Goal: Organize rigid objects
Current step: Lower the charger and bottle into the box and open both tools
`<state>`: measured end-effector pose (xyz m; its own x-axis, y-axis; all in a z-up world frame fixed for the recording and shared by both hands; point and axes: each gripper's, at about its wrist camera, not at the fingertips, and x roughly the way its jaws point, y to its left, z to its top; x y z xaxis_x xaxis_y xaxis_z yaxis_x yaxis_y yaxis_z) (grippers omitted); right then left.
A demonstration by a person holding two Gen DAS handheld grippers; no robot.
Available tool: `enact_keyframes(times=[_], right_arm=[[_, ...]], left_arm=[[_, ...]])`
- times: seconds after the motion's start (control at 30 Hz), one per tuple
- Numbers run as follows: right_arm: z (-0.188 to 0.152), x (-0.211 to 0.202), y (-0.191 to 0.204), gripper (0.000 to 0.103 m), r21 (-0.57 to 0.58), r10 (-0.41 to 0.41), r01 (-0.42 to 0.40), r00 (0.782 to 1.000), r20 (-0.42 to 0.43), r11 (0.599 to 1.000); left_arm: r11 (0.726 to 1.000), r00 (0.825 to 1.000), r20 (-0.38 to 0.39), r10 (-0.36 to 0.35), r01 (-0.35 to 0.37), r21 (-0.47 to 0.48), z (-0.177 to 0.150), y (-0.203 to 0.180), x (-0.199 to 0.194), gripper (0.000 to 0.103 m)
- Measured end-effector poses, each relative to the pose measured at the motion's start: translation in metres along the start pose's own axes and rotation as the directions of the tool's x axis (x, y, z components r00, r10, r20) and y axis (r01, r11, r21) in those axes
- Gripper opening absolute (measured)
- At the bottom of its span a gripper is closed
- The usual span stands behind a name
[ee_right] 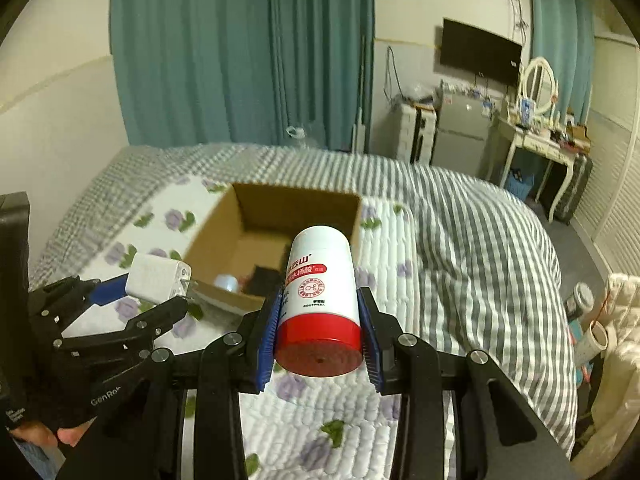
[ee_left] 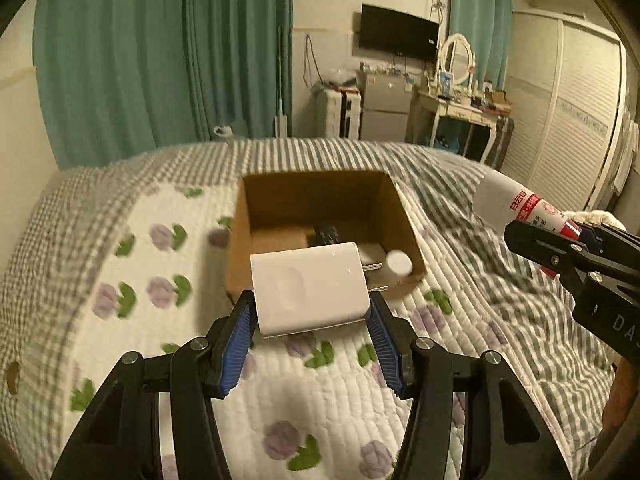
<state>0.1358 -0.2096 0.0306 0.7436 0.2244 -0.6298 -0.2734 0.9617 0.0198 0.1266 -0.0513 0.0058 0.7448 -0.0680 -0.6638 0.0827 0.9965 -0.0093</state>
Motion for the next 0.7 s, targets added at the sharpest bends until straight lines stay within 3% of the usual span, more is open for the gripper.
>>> enact_keyframes(times=[0.27, 0.47, 0.7], right_arm=[[0.038, 0.025, 0.023, 0.036, -0.026, 0.052, -0.051, 0.998, 0.020, 0.998], [0.057, 0.087, 0.018, 0.036, -0.033, 0.042, -0.042, 0.999, -0.018, 0.999], [0.066, 0.172, 0.002, 0.036, -0.092, -0.013, 0.007, 0.998, -0.067, 0.996]], left_arm=[[1.000, 0.999, 0.036, 0.027, -0.027, 0.000, 0.034, 0.028, 0.013, 0.056], [0.999, 0.999, 0.032, -0.008, 0.006, 0.040, 0.051, 0.035, 0.068, 0.056], [0.997, 0.999, -0.036, -0.028, 0.030, 0.072, 0.057, 0.035, 0.148, 0.057]])
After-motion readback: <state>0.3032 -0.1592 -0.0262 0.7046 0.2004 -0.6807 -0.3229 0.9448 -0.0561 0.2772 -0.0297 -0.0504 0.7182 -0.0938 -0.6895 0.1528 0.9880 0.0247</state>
